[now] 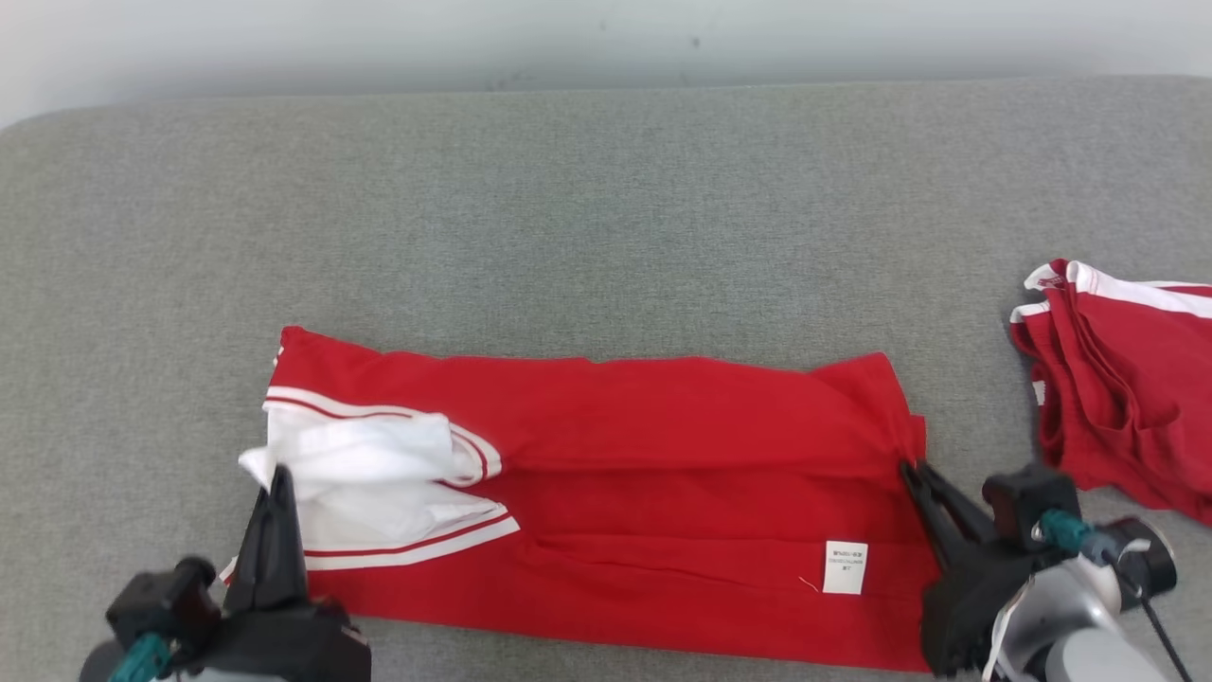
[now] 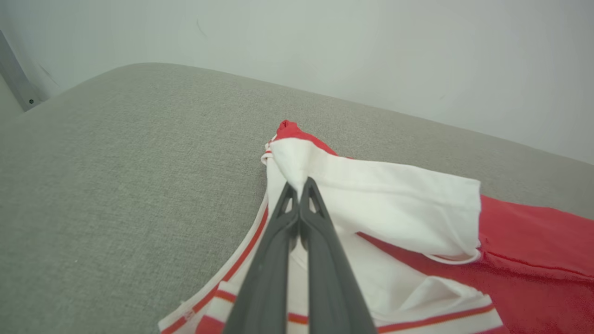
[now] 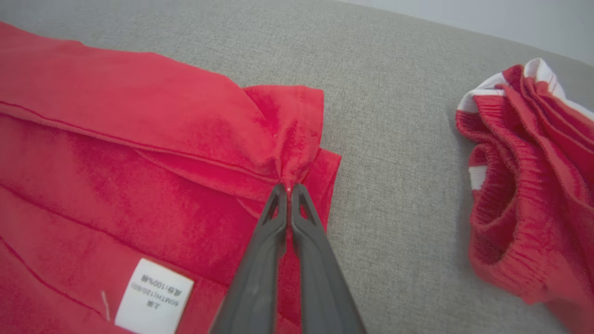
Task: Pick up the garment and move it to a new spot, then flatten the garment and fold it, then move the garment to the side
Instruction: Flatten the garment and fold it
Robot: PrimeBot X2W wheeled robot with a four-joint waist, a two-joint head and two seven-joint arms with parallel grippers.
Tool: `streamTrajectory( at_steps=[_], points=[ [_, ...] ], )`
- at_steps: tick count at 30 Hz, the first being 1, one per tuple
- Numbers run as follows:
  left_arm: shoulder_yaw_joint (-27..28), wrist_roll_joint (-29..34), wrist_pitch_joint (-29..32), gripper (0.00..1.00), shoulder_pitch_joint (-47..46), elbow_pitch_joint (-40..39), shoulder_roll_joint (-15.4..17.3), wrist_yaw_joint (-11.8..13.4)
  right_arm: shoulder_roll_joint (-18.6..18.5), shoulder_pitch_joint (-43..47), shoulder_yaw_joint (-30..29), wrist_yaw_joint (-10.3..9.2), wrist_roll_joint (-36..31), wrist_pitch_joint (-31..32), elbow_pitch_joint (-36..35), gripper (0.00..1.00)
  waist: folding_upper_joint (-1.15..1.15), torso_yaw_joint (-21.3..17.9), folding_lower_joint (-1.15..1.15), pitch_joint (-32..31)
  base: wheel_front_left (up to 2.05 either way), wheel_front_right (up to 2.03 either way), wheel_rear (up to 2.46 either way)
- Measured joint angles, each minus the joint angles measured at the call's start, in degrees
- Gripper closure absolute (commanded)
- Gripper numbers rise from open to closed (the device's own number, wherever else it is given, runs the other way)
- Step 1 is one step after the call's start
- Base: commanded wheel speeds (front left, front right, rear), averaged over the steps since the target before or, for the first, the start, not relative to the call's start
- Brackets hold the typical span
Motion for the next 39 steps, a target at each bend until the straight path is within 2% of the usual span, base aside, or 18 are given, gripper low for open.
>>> streamTrajectory(
  at_steps=[14,31,32,33,34,35,36,39],
  points=[
    [1.0,-1.69,-0.23,1.0,3.07,0.51,-0.8,0.26,-0.05,5.18,0.21,-0.43,1.31,3.44,-3.47,1.0,0.0,1.16,0.0,-0.66,0.0,0.0,0.0],
    [1.16,-2.6,0.59,1.0,4.59,2.66,-1.19,0.47,-0.45,9.15,1.03,-0.52,2.24,8.05,-6.78,1.0,0.0,0.57,0.0,-2.45,0.0,0.0,0.0],
    [1.19,-2.74,0.6,0.92,4.6,2.81,-1.19,0.47,-0.48,9.21,1.03,-0.52,2.34,8.18,-6.9,1.0,0.0,0.59,0.01,-2.49,0.0,0.0,0.0],
    [1.24,-2.82,0.6,0.73,4.62,2.96,-1.18,0.47,-0.51,9.21,1.0,-0.52,2.48,8.54,-7.1,1.0,0.0,0.62,0.0,-2.55,0.0,0.0,0.0],
    [1.27,-2.85,0.65,0.6,4.63,3.15,-1.18,0.47,-0.57,9.22,0.94,-0.52,2.66,8.65,-7.2,0.92,0.0,0.63,0.0,-2.6,0.0,0.0,0.0],
    [1.31,-2.85,0.92,0.35,4.63,3.33,-1.18,0.47,-0.65,9.25,0.9,-0.53,2.69,8.93,-7.25,0.64,0.0,0.64,0.0,-2.66,0.0,0.0,0.0],
    [1.33,-2.85,1.1,0.0,4.64,3.5,-1.16,0.47,-0.73,9.27,0.89,-0.55,2.69,9.13,-7.31,0.0,0.0,0.65,0.0,-2.71,0.0,0.0,0.0],
    [1.67,-3.01,1.77,0.0,4.71,4.16,-1.07,0.48,-0.68,9.37,0.55,-0.94,3.26,9.61,-7.6,0.0,0.01,0.63,0.01,-2.86,0.0,0.0,0.0]
  ],
)
